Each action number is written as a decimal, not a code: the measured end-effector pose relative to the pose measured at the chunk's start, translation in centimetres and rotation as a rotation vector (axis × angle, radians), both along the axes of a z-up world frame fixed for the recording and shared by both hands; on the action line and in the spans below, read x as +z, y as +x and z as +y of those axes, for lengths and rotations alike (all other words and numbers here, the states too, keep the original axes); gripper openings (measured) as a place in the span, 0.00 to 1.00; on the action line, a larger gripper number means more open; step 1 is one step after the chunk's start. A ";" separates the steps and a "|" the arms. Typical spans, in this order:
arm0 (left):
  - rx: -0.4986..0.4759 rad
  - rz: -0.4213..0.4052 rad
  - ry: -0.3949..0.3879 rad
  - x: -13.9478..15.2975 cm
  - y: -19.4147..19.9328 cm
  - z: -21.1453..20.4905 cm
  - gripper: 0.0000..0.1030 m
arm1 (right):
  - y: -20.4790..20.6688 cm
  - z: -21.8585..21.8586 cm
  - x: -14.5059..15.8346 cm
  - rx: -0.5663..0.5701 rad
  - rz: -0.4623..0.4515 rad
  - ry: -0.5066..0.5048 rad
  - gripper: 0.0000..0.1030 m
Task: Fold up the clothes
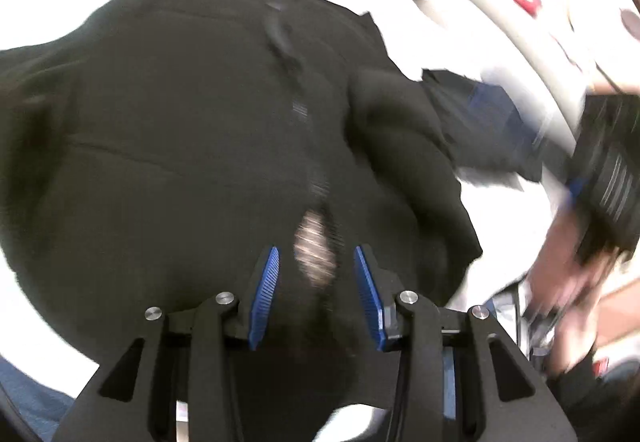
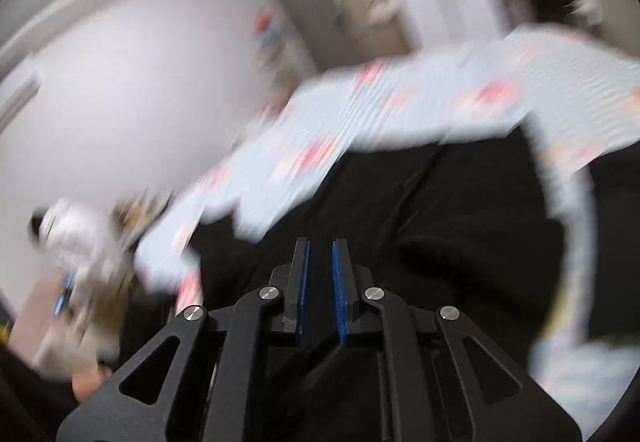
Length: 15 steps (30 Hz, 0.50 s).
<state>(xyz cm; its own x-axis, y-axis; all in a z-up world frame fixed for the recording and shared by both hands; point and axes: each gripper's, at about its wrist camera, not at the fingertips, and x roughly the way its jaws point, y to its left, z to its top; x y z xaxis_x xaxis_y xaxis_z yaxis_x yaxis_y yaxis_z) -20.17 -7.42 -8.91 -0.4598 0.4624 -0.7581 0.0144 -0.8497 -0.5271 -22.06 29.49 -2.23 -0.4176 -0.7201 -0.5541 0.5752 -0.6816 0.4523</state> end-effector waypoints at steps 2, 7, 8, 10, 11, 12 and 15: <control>0.013 -0.005 -0.014 0.0 -0.2 -1.0 0.40 | 0.5 -1.8 -4.4 0.042 -0.139 0.052 0.11; -0.146 0.087 -0.131 2.5 -3.4 2.4 0.41 | 4.5 4.2 -6.0 -0.043 -0.243 -0.047 0.36; -0.187 0.118 -0.151 3.3 -4.5 3.7 0.42 | 5.3 6.2 -5.2 -0.080 -0.218 -0.069 0.37; -0.269 0.173 -0.196 4.6 -7.1 7.1 0.46 | 6.2 10.8 -4.0 -0.184 -0.178 -0.096 0.52; -0.309 0.197 -0.220 5.1 -8.5 9.1 0.51 | 5.6 12.7 -4.3 -0.249 -0.189 -0.085 0.55; -0.349 0.222 -0.244 5.6 -9.9 11.1 0.53 | 5.1 14.6 -4.6 -0.315 -0.200 -0.073 0.55; -0.467 0.253 -0.344 5.3 -14.0 17.4 0.59 | 3.3 18.5 -7.6 -0.410 -0.318 -0.037 0.55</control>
<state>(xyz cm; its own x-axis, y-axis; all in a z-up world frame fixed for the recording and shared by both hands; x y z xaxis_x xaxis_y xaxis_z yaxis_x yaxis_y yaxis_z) -34.17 9.97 -3.60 -0.4532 0.4065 -0.7933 -0.4879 -0.8579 -0.1608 -18.79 48.00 -9.79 -0.4846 -0.5544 -0.6766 0.0950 -0.8023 0.5893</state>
